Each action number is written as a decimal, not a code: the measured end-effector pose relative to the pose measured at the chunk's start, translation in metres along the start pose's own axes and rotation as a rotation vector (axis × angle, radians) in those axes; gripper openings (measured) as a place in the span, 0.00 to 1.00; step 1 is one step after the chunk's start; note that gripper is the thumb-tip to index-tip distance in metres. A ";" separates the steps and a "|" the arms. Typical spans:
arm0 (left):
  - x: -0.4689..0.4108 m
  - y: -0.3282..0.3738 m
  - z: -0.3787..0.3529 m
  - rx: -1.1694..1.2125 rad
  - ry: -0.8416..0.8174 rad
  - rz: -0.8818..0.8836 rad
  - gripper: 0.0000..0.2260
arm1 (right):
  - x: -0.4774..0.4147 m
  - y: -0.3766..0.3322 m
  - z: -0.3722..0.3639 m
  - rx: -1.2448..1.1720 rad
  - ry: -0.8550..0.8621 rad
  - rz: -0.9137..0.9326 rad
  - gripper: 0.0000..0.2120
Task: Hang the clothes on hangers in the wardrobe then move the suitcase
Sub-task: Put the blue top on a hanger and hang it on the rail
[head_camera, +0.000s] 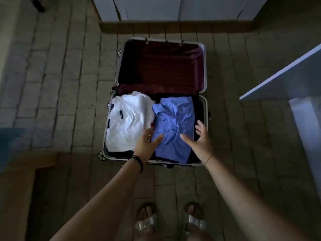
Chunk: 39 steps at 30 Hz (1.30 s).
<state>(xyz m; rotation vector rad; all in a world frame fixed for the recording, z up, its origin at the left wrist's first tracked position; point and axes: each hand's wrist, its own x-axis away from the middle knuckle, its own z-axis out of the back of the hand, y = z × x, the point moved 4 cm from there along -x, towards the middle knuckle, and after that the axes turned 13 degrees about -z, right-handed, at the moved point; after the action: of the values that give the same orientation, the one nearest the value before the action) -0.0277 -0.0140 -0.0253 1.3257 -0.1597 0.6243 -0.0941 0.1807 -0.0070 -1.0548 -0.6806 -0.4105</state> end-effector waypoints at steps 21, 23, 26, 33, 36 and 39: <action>-0.068 -0.032 -0.065 0.103 -0.121 0.106 0.34 | -0.094 0.036 -0.039 -0.116 0.027 -0.054 0.13; -0.064 -0.029 -0.062 0.118 -0.116 0.108 0.38 | -0.092 0.035 -0.040 -0.240 -0.057 -0.123 0.12; -0.050 -0.009 -0.052 0.102 -0.082 0.045 0.38 | -0.075 0.021 -0.036 -0.351 -0.102 -0.202 0.12; -0.006 0.101 -0.020 -0.001 -0.088 -0.121 0.49 | 0.019 -0.060 0.000 -0.495 -0.141 -0.193 0.12; 0.028 0.176 -0.008 0.026 -0.128 -0.199 0.40 | 0.082 -0.111 0.025 -0.582 -0.247 -0.129 0.10; 0.069 0.253 0.010 0.039 -0.134 -0.232 0.34 | 0.150 -0.163 0.051 -0.643 -0.392 -0.078 0.19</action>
<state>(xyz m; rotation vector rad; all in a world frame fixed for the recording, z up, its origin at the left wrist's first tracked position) -0.0968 0.0271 0.2247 1.4003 -0.1013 0.3441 -0.1008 0.1548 0.2190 -1.7501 -0.9709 -0.5122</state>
